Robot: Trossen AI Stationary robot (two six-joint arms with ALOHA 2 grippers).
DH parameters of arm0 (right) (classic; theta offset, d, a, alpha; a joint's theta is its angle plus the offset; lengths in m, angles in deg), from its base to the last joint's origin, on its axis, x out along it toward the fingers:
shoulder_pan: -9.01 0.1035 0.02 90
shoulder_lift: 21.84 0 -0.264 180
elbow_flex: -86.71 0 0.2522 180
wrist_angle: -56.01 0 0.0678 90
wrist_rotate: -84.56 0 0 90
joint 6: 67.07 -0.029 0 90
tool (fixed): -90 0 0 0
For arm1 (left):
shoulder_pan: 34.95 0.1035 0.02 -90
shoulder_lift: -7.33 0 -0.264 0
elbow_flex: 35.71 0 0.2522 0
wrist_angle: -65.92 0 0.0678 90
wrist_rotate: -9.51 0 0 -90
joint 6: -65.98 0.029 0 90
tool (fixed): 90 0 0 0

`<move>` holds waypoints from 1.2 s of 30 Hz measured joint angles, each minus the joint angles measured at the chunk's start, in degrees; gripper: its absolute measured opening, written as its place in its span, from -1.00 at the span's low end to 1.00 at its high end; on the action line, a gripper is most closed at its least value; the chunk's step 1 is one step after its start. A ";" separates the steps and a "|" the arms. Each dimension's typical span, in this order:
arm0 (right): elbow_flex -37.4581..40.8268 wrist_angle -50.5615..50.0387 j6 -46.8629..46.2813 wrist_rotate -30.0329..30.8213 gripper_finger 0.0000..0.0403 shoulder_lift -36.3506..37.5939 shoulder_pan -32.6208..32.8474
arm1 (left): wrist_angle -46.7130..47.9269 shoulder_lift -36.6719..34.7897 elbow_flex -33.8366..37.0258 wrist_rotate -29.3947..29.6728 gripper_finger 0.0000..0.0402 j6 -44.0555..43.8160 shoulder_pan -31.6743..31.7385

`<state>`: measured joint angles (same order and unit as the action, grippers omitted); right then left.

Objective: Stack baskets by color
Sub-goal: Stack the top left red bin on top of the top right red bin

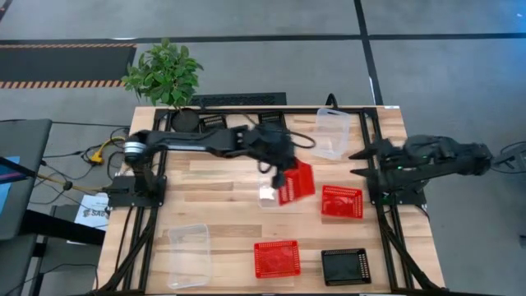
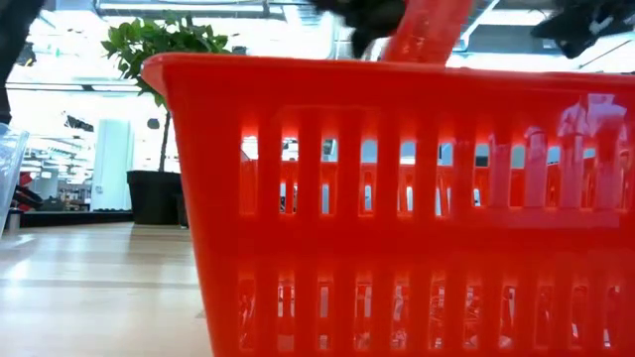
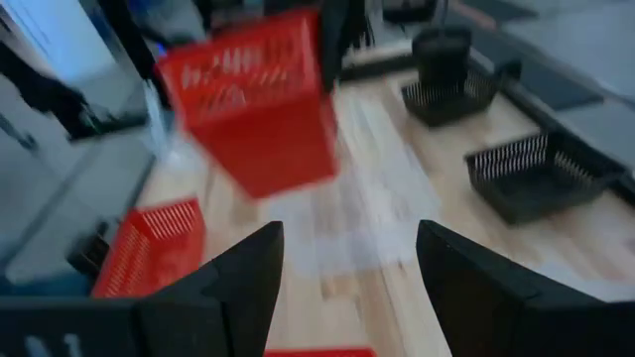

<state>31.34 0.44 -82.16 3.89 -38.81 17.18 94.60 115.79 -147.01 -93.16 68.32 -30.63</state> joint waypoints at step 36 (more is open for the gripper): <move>-5.06 -11.54 5.76 -2.40 0.27 14.56 0.33 | 4.27 31.50 -35.89 -2.18 -1.00 -7.12 -0.92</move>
<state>26.28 -11.11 -76.40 1.48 -24.25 17.51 98.87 147.29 -182.90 -95.34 61.20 -31.55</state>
